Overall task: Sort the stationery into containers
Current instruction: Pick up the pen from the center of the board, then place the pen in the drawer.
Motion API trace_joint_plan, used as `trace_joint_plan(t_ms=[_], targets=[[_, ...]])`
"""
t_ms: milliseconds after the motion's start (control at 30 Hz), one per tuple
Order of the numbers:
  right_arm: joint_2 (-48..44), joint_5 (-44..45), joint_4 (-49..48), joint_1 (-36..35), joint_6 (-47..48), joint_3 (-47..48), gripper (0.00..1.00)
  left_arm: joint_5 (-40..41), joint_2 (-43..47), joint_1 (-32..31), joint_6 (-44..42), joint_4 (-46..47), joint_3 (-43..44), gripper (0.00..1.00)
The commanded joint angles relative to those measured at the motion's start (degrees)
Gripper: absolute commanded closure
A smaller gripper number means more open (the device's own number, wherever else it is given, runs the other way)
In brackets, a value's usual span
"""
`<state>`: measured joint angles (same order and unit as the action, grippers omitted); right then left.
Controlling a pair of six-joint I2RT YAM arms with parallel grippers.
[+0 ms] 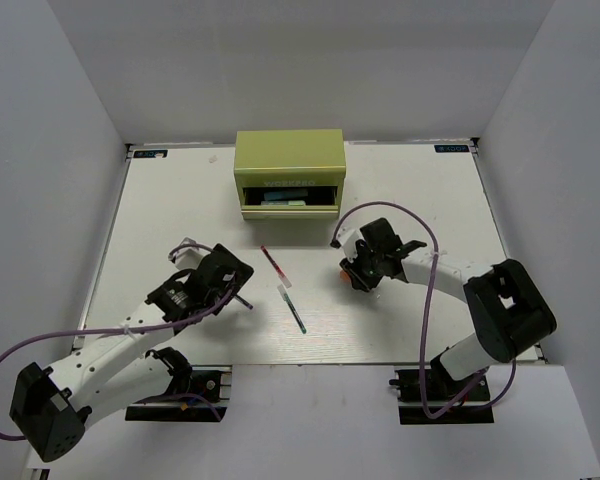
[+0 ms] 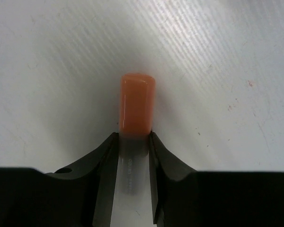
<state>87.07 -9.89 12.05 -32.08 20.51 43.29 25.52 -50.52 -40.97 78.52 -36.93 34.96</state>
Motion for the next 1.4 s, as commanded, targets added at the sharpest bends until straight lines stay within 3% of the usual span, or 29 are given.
trace_joint_plan(t_ms=[0,133,267,467,633,933,1033,1067,1167,1300,1367], targets=[[-3.3,-1.3,4.5,-0.2,9.1,-0.3,0.88,-1.3,-0.2,0.3,2.3,-1.2,-0.9,0.00],[-10.4,-6.1,8.2,-0.4,19.2,7.2,0.90,-2.5,-1.5,0.3,2.9,-1.2,-1.6,0.00],[-11.3,-13.6,10.6,-0.7,28.3,18.1,0.90,-2.5,-2.6,0.3,2.9,-1.2,-2.1,0.00],[-3.1,-13.9,9.8,-1.8,31.6,32.3,0.90,-2.5,-2.0,0.3,2.9,-0.7,-2.7,0.00],[4.0,-13.0,6.1,-2.9,35.9,39.0,0.89,-2.5,-1.5,0.3,2.9,-0.7,-3.2,0.00],[15.8,-12.6,1.0,-3.7,34.2,49.3,0.88,-3.0,-1.5,0.3,2.9,0.5,-4.3,0.00],[18.3,-11.7,1.0,-3.9,34.2,50.8,0.78,-3.0,-1.5,0.3,2.9,0.5,-4.3,0.00],[19.4,-11.7,1.6,-3.9,34.1,51.1,0.62,-3.0,-1.5,0.3,2.9,0.5,-4.8,0.00],[20.0,-12.3,2.4,-3.8,32.7,52.1,0.43,-3.0,-1.5,0.3,2.9,0.5,-4.8,0.00],[17.7,-16.3,3.9,-3.8,31.5,51.4,0.41,-3.0,-1.5,0.3,2.9,1.5,-5.3,0.00],[17.1,-20.1,4.9,-3.8,31.4,51.8,0.50,-3.6,-1.5,0.3,2.9,2.2,-5.3,0.00]])
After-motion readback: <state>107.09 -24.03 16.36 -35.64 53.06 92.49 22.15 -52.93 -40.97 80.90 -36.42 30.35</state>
